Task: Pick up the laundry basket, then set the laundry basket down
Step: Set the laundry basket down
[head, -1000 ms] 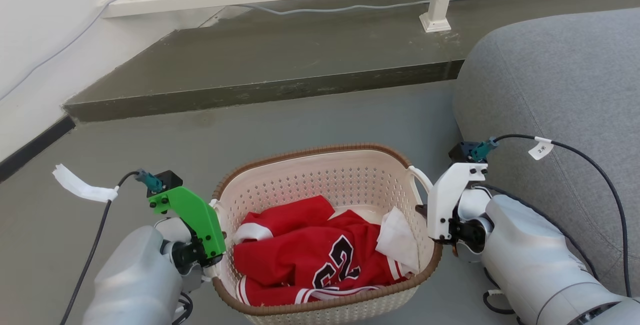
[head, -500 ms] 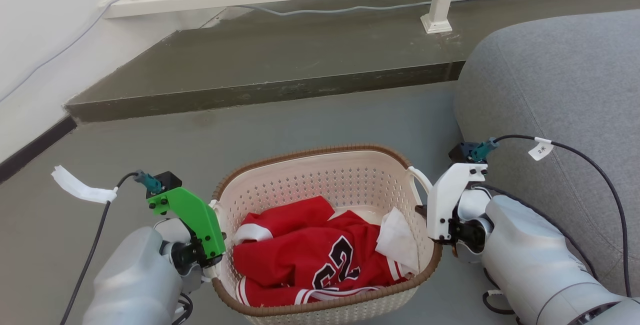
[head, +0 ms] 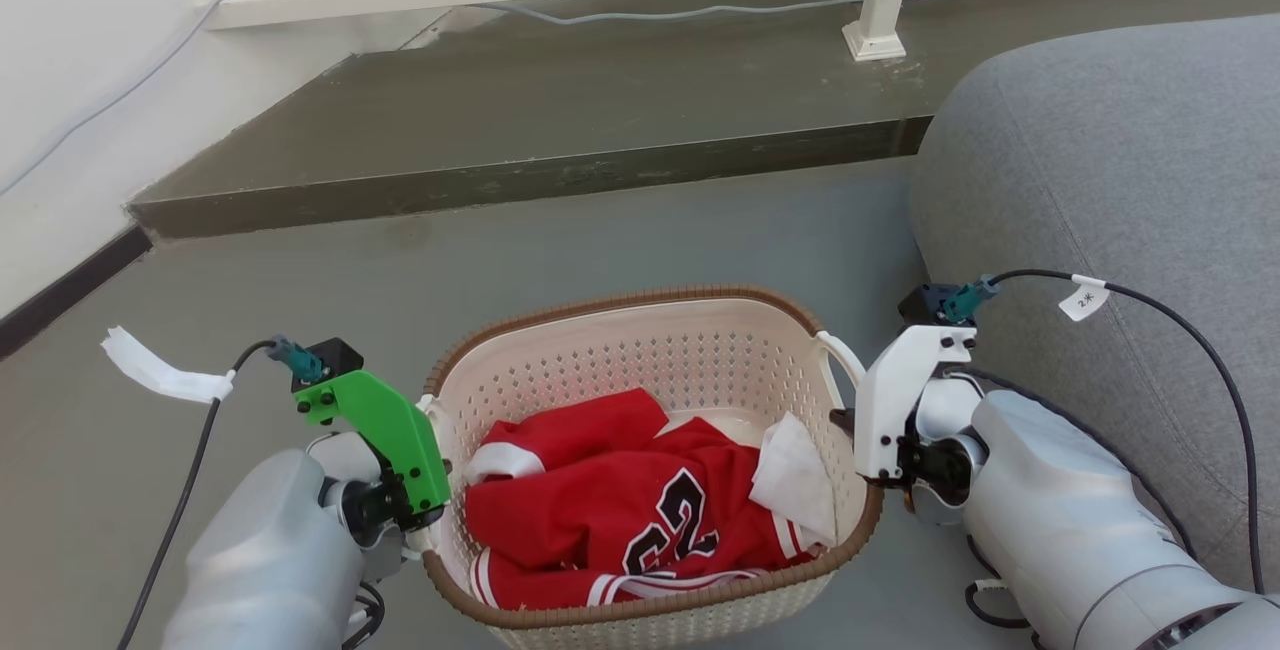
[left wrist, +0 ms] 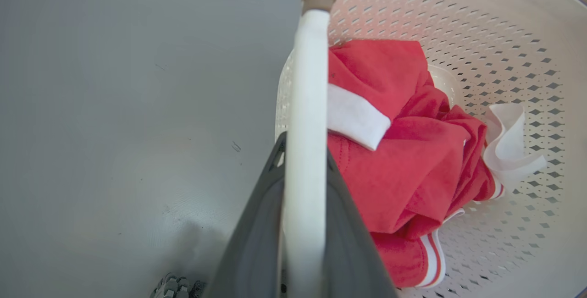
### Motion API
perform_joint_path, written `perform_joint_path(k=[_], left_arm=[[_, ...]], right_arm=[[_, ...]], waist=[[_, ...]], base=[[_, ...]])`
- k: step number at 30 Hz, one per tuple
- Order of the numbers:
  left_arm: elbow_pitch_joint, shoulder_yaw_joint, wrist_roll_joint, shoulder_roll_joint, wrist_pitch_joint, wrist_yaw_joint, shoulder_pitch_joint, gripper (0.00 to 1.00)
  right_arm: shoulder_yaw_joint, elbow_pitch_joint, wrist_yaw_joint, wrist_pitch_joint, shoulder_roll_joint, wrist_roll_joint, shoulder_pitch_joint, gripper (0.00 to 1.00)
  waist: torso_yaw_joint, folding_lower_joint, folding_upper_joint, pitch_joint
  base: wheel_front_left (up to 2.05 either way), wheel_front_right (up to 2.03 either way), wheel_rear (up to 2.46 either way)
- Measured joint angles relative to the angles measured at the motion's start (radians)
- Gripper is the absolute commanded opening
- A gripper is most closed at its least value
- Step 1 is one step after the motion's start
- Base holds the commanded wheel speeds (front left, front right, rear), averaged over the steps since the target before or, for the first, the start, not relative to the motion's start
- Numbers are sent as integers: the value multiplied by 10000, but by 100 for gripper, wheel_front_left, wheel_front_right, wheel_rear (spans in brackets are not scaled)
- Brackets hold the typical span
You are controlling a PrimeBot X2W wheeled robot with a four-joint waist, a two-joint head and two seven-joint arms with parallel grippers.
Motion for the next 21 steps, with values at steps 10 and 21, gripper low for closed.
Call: perform_joint_path(k=[10,21], left_arm=[[-426,-180,42,138,-372,0,-53,0],[-821,-351,326,163,-1258,0,-738,0]], right_arm=[[25,-228,0,-272,-104,56,-88,0],[27,-474,0,-966,-372,48,-699,0]], waist=[[-6,0,0,415],[19,0,0,1574]], base=[[0,0,0],[0,0,0]])
